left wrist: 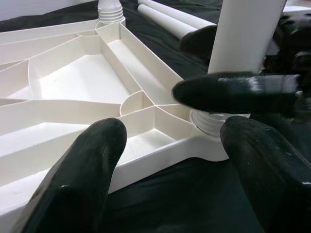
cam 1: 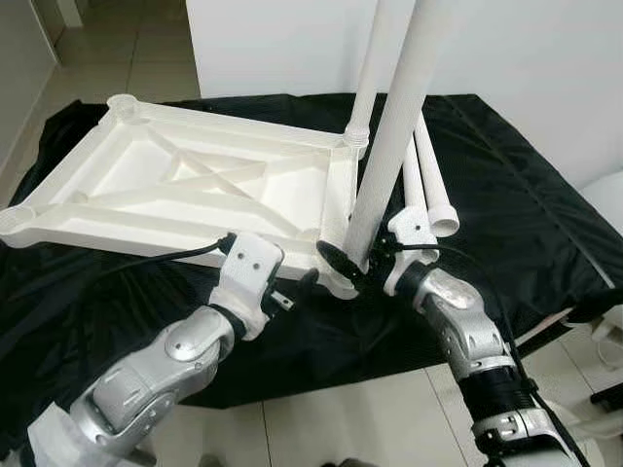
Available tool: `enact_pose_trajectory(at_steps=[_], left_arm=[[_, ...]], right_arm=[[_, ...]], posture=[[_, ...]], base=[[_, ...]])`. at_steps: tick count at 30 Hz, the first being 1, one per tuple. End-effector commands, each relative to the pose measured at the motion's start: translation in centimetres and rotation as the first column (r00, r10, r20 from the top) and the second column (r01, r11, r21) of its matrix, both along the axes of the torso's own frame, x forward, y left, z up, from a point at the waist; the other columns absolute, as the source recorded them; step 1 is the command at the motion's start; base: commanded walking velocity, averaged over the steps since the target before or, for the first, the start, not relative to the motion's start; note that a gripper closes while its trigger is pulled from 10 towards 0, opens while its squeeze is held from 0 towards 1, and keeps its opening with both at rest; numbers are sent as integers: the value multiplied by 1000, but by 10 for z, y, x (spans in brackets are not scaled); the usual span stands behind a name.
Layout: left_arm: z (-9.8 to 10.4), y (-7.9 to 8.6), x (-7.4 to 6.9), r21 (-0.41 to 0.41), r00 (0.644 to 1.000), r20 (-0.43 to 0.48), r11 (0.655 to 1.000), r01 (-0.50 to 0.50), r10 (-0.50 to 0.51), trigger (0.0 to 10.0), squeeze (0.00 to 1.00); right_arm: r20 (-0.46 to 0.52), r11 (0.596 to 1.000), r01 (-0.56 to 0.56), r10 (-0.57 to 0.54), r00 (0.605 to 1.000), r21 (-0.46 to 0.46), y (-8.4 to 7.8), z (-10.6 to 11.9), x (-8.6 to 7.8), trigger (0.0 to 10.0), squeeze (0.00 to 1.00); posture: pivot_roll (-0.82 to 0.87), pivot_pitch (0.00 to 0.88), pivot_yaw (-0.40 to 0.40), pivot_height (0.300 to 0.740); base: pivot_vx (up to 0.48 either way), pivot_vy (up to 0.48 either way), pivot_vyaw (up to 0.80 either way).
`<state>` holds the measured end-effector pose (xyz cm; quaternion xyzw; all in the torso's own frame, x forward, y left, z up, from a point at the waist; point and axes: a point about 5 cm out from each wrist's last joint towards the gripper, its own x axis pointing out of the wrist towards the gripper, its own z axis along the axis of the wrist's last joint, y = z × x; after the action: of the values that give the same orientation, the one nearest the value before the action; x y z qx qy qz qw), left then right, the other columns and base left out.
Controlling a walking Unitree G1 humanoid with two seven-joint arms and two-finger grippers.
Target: Building children table
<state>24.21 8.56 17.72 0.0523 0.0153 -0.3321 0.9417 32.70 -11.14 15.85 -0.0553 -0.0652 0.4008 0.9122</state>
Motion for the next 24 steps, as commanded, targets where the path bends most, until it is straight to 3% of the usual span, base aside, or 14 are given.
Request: enact_pose_trajectory(at_steps=[1, 2, 3, 14, 15, 19, 24], left_arm=[[2, -11, -10, -3, 956, -14, 956, 294, -294, 10000, 0], [3, -11, -10, -9, 956, -11, 956, 293, -293, 10000, 0], [7, -13, -11, -35, 956, -5, 955, 294, -295, 10000, 0], [9, -14, -13, -50, 958, -2, 956, 288, -288, 10000, 0], [8, -14, -13, -45, 957, -3, 956, 291, -291, 10000, 0], [8, -14, -12, -42, 956, -4, 955, 293, -293, 10000, 0], [8, -13, -13, -42, 956, -8, 955, 293, -293, 10000, 0]], right_arm=[[4, 999, -18, 18, 1000, -37, 1, -3, 1, 10000, 0], [-15, 997, -49, 48, 999, -53, 3, -6, 3, 3137, 0], [-52, 996, -75, 73, 996, -53, 4, -13, 4, 0, 0], [-79, 996, -86, 84, 993, -21, -1, -22, 2, 0, 0], [-93, 998, -58, 57, 994, -3, -3, -22, 4, 10000, 0], [-99, 998, -46, 49, 994, 32, -4, -20, 4, 10000, 0], [-101, 999, 43, -40, 994, 28, -3, -19, 3, 10000, 0]], posture=[[33, 84, -36, 740], [40, 83, -44, 740], [46, 84, -50, 740], [48, 89, -51, 740], [48, 91, -48, 740], [46, 91, -47, 740], [45, 94, -48, 740]], base=[[0, 0, 0], [0, 0, 0], [0, 0, 0], [0, 0, 0], [0, 0, 0], [0, 0, 0], [0, 0, 0]])
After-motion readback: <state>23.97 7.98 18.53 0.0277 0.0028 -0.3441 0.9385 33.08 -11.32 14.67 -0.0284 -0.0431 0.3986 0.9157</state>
